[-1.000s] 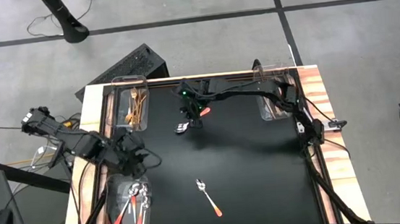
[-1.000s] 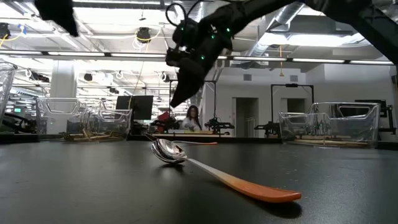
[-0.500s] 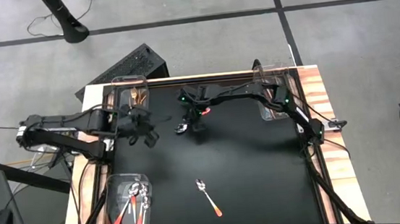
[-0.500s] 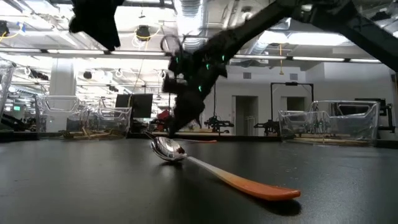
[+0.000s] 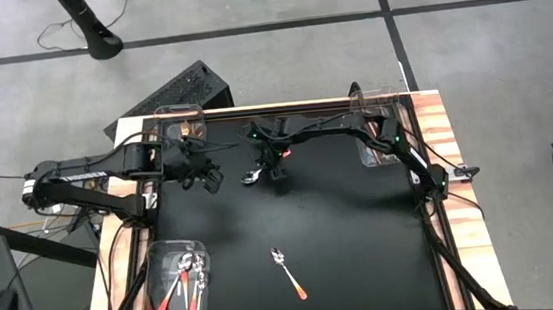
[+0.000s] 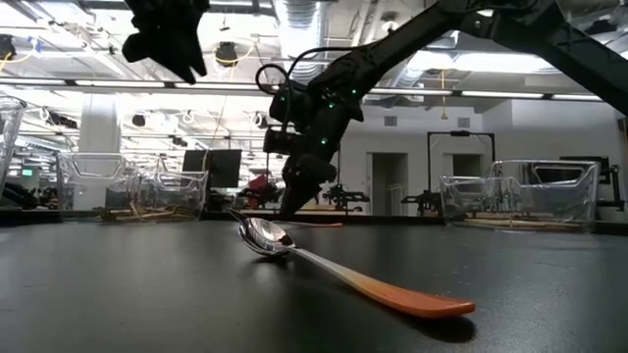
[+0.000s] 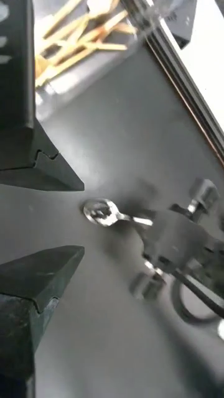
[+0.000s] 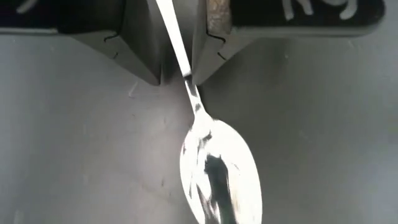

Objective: Sort silverware by color (type)
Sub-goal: Put the orange spoon into the bottom left transparent bin

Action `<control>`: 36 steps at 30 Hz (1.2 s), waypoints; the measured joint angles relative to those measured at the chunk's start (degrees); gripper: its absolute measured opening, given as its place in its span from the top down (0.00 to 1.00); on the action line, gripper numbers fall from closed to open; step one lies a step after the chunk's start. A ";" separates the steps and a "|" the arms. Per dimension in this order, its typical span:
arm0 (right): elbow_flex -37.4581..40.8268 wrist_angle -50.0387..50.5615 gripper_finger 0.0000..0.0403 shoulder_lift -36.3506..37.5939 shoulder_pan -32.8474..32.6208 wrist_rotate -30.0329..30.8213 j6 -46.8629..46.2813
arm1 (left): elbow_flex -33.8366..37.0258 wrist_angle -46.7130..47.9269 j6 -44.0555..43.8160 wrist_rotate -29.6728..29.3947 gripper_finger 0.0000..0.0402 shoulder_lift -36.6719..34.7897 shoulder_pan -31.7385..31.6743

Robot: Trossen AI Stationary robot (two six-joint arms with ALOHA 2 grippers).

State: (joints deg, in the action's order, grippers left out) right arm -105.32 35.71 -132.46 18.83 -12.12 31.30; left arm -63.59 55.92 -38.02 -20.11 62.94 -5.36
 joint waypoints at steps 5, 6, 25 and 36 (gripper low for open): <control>0.00 0.90 0.73 0.00 -1.20 4.46 0.41 | 0.00 -2.89 0.11 -0.44 0.65 0.00 -0.01; 0.00 1.36 0.73 0.00 -1.48 5.03 -0.45 | 0.00 -3.30 0.10 -0.54 0.65 0.00 -0.01; 4.04 6.67 0.97 0.76 -5.49 5.37 -8.80 | 0.00 -2.93 -1.05 1.06 0.65 0.00 -0.01; 7.31 3.03 0.98 4.65 -9.37 12.09 -34.09 | 0.00 0.50 -1.52 1.30 0.65 -0.03 1.20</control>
State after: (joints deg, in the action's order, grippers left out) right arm -98.01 38.74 -127.81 9.45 -0.03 -2.79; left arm -63.59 56.42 -39.54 -18.81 62.90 -4.16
